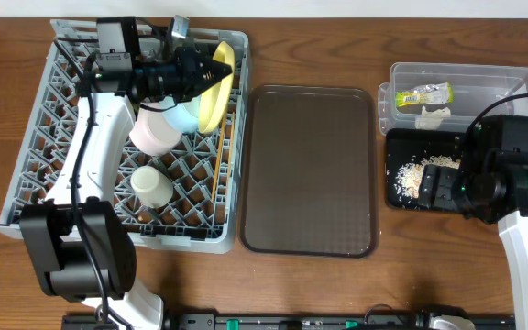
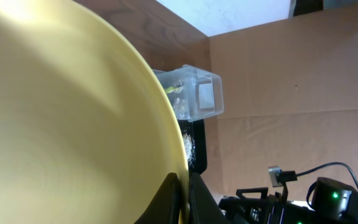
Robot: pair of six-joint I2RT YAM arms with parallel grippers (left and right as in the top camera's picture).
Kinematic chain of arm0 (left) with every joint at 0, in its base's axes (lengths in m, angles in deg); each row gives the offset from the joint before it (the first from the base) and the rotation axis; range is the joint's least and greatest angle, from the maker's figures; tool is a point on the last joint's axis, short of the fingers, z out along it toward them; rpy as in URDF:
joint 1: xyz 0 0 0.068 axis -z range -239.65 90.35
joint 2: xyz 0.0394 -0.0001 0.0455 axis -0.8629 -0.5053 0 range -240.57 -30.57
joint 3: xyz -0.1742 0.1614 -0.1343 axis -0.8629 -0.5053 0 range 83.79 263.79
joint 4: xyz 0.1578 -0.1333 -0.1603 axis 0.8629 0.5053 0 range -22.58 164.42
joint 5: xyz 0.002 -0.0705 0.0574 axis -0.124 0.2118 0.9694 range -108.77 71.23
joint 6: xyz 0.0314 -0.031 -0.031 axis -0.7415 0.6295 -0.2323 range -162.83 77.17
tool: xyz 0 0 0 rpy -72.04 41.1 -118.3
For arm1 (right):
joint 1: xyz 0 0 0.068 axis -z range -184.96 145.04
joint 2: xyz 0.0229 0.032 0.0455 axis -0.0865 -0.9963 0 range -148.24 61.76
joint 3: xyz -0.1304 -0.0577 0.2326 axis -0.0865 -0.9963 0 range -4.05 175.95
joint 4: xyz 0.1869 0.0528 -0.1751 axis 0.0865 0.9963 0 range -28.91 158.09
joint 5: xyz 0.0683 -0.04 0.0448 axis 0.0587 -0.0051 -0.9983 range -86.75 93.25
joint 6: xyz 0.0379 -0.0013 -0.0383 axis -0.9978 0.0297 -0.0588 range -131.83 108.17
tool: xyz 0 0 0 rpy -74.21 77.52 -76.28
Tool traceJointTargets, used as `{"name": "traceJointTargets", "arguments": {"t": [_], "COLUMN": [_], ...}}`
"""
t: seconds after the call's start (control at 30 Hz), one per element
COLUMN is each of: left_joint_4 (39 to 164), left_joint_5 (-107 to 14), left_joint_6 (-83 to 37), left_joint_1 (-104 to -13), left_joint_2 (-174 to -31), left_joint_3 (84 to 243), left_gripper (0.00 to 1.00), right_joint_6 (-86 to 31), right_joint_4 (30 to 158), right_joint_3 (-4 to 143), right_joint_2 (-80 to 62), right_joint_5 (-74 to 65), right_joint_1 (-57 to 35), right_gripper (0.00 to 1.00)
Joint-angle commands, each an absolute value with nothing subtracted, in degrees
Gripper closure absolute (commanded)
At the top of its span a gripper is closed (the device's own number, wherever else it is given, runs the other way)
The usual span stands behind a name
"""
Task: Sort waste into correct bins and load items into the dishwasher
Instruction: 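Lift the yellow plate and stand it upright in the rack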
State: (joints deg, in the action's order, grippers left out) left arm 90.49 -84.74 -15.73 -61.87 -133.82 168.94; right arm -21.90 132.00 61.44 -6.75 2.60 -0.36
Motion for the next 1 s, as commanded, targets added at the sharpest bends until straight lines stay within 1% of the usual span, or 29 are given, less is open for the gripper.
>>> {"name": "traceJointTargets", "arguments": {"t": [0.0,0.1,0.3,0.6,0.7,0.77,0.83,0.93,0.97], "left_joint_4": [87.65,84.46,81.82,82.28,85.07,89.42,95.3,100.46,101.25], "left_joint_5": [-89.75,-91.98,-92.37,-91.39,-89.09,-86.25,-81.42,-75.65,-74.54], "left_joint_6": [-12.43,-10.14,-6.79,-6.75,-9.09,-12.59,-16.98,-21.74,-22.95], "left_joint_1": [-62.21,-62.21,-62.21,-62.21,-62.21,-62.21,-62.21,-62.21,-62.21], "left_joint_2": [-134.93,-134.82,-134.17,-134.03,-134.03,-134.03,-134.03,-134.03,-134.03], "left_joint_3": [169.15,169.15,169.15,169.15,169.15,169.13,169.13,169.13,169.13], "left_gripper": [0.94,0.94,0.94,0.94,0.94,0.94,0.94,0.94,0.87], "right_joint_6": [-22.49,-22.49,-22.49,-22.49,-22.51,-22.51,-22.49,-22.49,-22.49], "right_joint_4": [132.07,132.09,132.26,132.28,132.33,132.46,132.48,132.48,132.48], "right_joint_3": [61.51,61.51,61.51,61.51,61.51,61.51,61.51,61.51,61.51], "right_joint_2": [-6.49,-6.49,-6.49,-6.49,-6.49,-6.49,-6.49,-6.49,-6.49], "right_joint_5": [2.14,2.14,2.14,2.12,2.14,2.14,2.14,2.14,2.14], "right_joint_1": [0.01,0.01,0.01,0.01,0.01,0.01,0.01,0.01,0.01], "right_gripper": [0.11,0.11,0.11,0.11,0.11,0.11,0.11,0.11,0.11]}}
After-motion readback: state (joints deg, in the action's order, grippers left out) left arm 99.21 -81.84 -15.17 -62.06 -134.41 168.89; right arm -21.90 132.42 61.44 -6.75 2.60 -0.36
